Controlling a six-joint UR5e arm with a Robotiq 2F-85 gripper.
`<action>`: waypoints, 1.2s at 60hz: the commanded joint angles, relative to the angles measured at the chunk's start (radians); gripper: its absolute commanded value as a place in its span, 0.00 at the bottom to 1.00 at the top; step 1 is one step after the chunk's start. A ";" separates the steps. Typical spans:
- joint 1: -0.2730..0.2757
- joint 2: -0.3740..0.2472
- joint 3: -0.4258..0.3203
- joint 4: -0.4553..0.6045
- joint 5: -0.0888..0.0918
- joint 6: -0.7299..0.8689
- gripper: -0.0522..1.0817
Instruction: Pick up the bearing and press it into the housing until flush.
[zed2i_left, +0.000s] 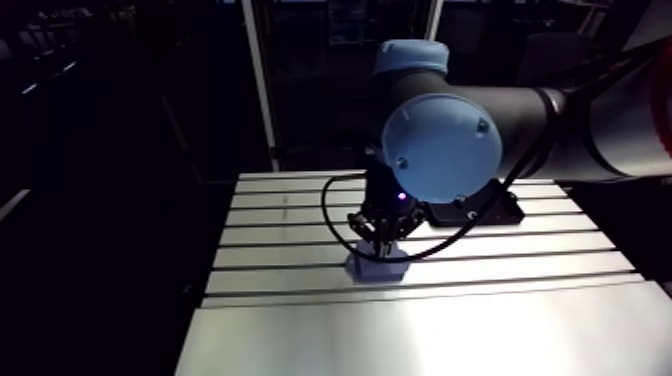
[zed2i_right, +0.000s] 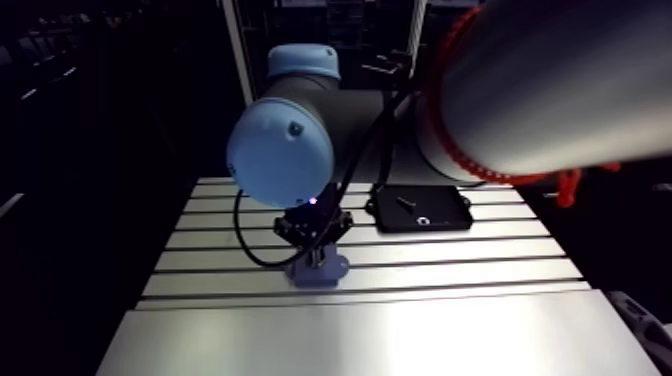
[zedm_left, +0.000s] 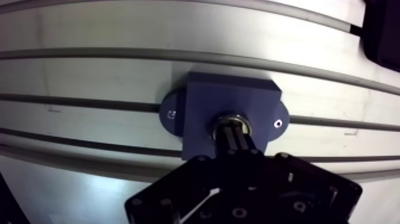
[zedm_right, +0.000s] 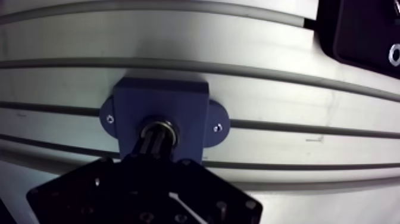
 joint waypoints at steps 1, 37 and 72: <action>0.000 0.003 0.000 0.000 -0.001 0.000 1.00; 0.002 0.005 0.002 0.000 -0.001 -0.011 1.00; 0.002 0.014 0.006 -0.037 -0.002 -0.013 1.00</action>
